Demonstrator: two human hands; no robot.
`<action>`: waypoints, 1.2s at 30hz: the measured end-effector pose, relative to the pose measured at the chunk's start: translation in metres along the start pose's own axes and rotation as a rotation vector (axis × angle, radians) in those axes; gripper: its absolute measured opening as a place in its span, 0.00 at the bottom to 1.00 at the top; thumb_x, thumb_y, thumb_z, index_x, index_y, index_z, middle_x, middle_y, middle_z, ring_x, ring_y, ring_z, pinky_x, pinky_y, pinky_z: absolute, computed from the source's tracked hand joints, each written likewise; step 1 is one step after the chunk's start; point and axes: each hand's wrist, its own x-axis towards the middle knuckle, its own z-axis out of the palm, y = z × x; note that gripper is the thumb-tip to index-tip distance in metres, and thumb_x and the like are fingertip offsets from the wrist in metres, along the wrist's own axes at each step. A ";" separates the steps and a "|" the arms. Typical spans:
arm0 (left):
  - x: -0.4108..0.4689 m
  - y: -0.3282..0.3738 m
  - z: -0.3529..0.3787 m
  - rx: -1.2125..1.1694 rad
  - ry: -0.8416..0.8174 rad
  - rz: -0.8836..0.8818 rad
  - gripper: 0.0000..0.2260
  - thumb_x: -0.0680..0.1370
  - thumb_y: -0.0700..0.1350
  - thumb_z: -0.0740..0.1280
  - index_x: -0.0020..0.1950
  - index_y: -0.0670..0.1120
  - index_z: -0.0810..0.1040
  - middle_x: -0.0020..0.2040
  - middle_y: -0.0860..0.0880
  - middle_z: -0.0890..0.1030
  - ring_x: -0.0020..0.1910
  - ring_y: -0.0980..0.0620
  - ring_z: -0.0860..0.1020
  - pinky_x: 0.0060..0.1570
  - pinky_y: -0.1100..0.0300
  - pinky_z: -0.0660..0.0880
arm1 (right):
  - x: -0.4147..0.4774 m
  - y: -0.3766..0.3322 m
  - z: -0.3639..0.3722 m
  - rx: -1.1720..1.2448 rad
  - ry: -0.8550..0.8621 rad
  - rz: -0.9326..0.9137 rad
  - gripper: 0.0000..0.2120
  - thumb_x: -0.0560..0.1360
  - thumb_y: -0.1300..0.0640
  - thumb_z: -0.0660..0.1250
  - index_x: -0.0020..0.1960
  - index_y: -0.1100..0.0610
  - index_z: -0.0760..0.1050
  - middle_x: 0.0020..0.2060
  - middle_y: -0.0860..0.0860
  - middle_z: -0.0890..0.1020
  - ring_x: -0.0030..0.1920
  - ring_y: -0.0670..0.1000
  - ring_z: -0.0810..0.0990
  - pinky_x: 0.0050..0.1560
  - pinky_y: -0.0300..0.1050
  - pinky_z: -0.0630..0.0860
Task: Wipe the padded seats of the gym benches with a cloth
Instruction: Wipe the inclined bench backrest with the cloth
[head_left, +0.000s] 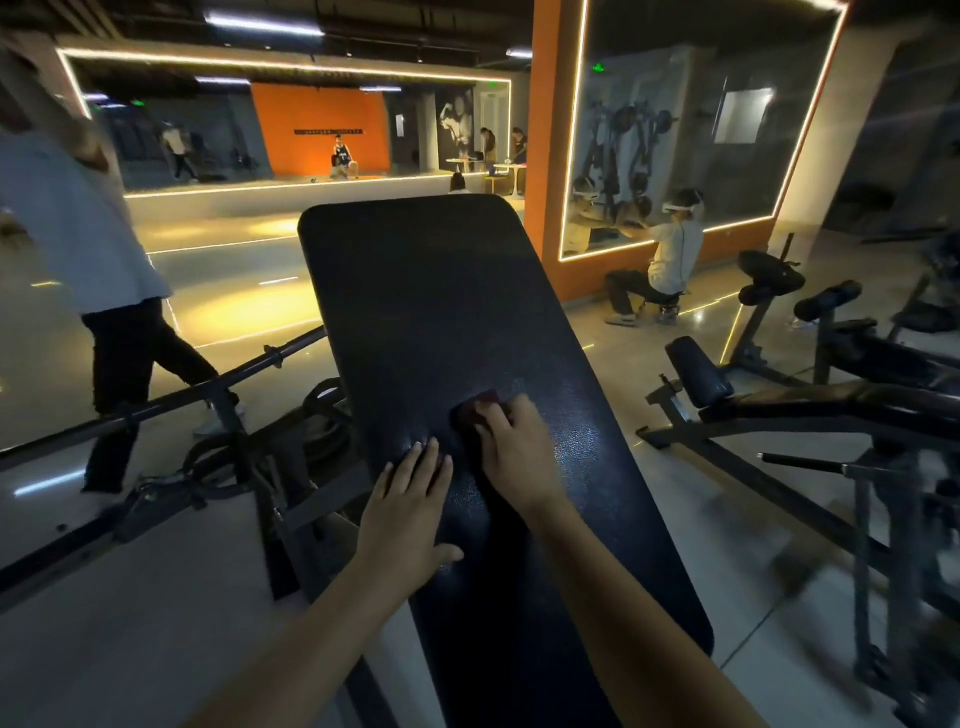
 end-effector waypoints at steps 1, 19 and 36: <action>0.000 0.000 0.000 -0.002 -0.004 0.000 0.46 0.76 0.64 0.64 0.80 0.47 0.39 0.79 0.46 0.35 0.79 0.47 0.37 0.76 0.50 0.40 | 0.003 0.002 0.003 -0.018 0.008 -0.020 0.12 0.79 0.56 0.62 0.60 0.58 0.76 0.46 0.57 0.73 0.43 0.56 0.73 0.40 0.47 0.72; 0.003 -0.003 -0.003 0.015 -0.063 -0.024 0.47 0.75 0.63 0.67 0.81 0.47 0.42 0.80 0.47 0.36 0.79 0.47 0.38 0.76 0.49 0.42 | -0.047 0.018 -0.019 0.107 0.070 0.396 0.08 0.79 0.61 0.64 0.58 0.58 0.74 0.48 0.52 0.66 0.45 0.50 0.67 0.46 0.42 0.69; -0.042 0.030 -0.007 -0.259 -0.103 -0.073 0.28 0.80 0.53 0.63 0.79 0.53 0.59 0.81 0.50 0.46 0.79 0.47 0.52 0.73 0.51 0.58 | -0.153 -0.039 -0.059 0.388 -0.443 0.373 0.12 0.78 0.54 0.68 0.60 0.54 0.76 0.54 0.51 0.73 0.51 0.49 0.76 0.53 0.35 0.70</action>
